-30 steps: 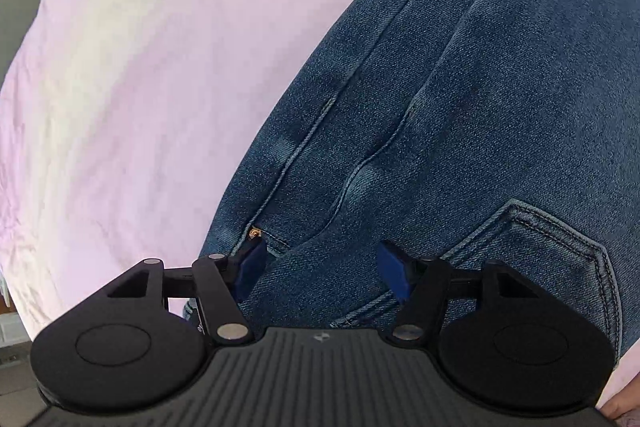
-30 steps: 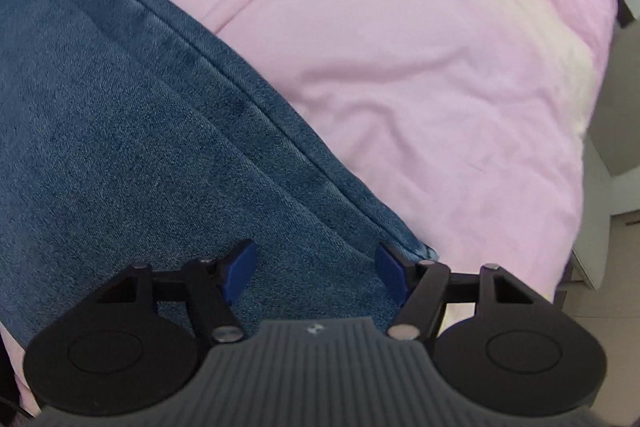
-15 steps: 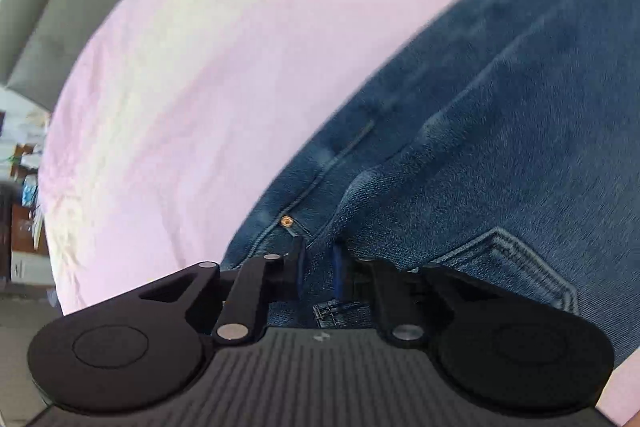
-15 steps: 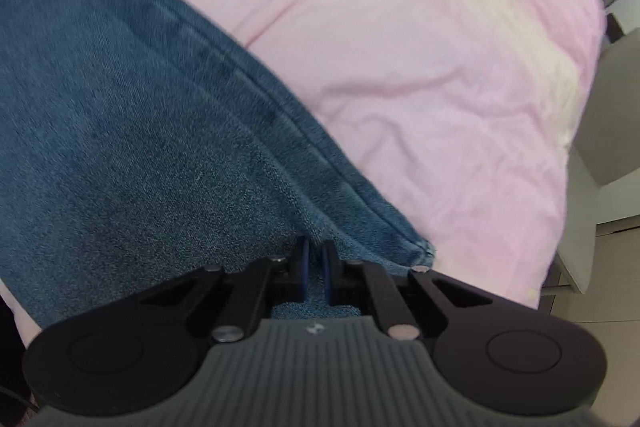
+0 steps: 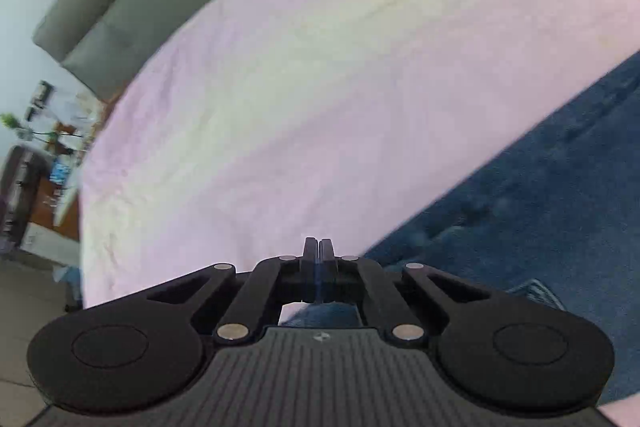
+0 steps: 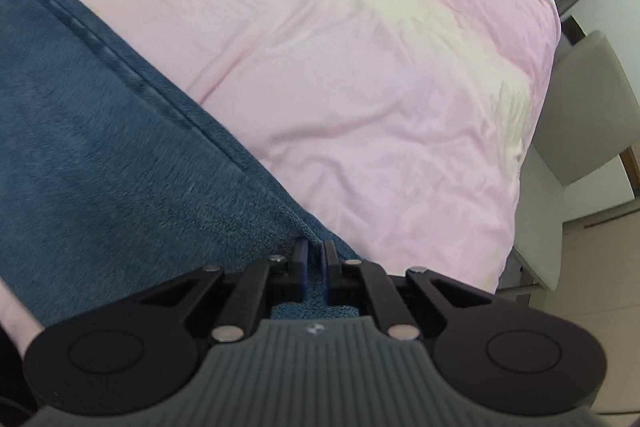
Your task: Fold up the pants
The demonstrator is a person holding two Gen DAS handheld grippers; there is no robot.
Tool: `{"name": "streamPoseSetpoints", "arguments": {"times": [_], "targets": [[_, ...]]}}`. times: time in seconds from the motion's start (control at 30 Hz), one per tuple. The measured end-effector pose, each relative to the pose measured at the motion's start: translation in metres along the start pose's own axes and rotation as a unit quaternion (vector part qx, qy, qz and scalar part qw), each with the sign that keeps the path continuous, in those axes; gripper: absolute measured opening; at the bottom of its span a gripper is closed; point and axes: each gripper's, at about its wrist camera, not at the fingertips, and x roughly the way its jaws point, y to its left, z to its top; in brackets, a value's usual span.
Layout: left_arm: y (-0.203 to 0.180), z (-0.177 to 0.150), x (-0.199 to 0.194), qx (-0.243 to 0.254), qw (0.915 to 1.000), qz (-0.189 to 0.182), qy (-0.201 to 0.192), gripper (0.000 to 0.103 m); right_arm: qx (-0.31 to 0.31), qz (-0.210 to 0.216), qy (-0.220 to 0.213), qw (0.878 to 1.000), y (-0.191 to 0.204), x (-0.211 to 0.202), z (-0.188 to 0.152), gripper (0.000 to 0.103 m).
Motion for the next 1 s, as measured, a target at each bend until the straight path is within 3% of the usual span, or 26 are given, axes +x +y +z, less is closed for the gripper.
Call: {"name": "streamPoseSetpoints", "arguments": {"times": [0.03, 0.17, 0.2, 0.27, 0.4, 0.43, 0.5, 0.57, 0.63, 0.87, 1.0], "targets": [[0.000, -0.003, 0.003, 0.005, 0.9999, -0.015, 0.001, 0.012, -0.005, 0.001, 0.011, 1.000, 0.001, 0.010, -0.001, 0.000], [-0.007, -0.020, 0.026, 0.045, 0.9961, -0.068, 0.035, 0.057, -0.005, 0.009, 0.027, 1.000, 0.005, 0.029, -0.001, 0.000], [-0.007, -0.023, 0.034, 0.055, 0.9942, -0.078, 0.050, 0.060, -0.006, 0.010, 0.029, 1.000, 0.006, 0.032, 0.000, 0.000], [-0.019, -0.027, 0.044, 0.083, 0.9924, -0.065, 0.062, 0.063, -0.008, 0.010, 0.033, 0.999, 0.008, 0.037, 0.000, 0.000], [-0.039, -0.029, 0.058, 0.106, 0.9918, -0.054, 0.045, 0.065, -0.012, 0.009, 0.039, 0.999, 0.014, 0.048, 0.001, 0.000], [-0.045, -0.027, 0.064, 0.105, 0.9914, -0.061, 0.050, 0.064, -0.012, 0.008, 0.041, 0.999, 0.015, 0.050, 0.001, 0.000], [-0.055, -0.027, 0.072, 0.097, 0.9916, -0.062, 0.059, 0.040, -0.014, 0.004, 0.043, 0.999, 0.016, 0.051, 0.001, 0.000], [-0.065, -0.030, 0.071, 0.092, 0.9938, -0.033, 0.054, 0.020, -0.014, -0.001, 0.041, 0.999, 0.017, 0.053, 0.004, 0.000], [-0.070, -0.039, 0.061, 0.096, 0.9946, -0.006, 0.039, 0.011, -0.006, -0.004, 0.033, 0.999, 0.016, 0.047, 0.000, 0.000], [-0.066, -0.052, 0.006, 0.014, 0.9979, 0.051, -0.037, 0.009, 0.014, -0.025, -0.016, 0.999, 0.013, 0.006, -0.009, 0.000], [-0.063, -0.037, 0.004, 0.004, 0.9978, 0.055, -0.037, 0.009, 0.029, -0.028, -0.026, 0.999, 0.004, -0.013, -0.005, 0.000]]}}
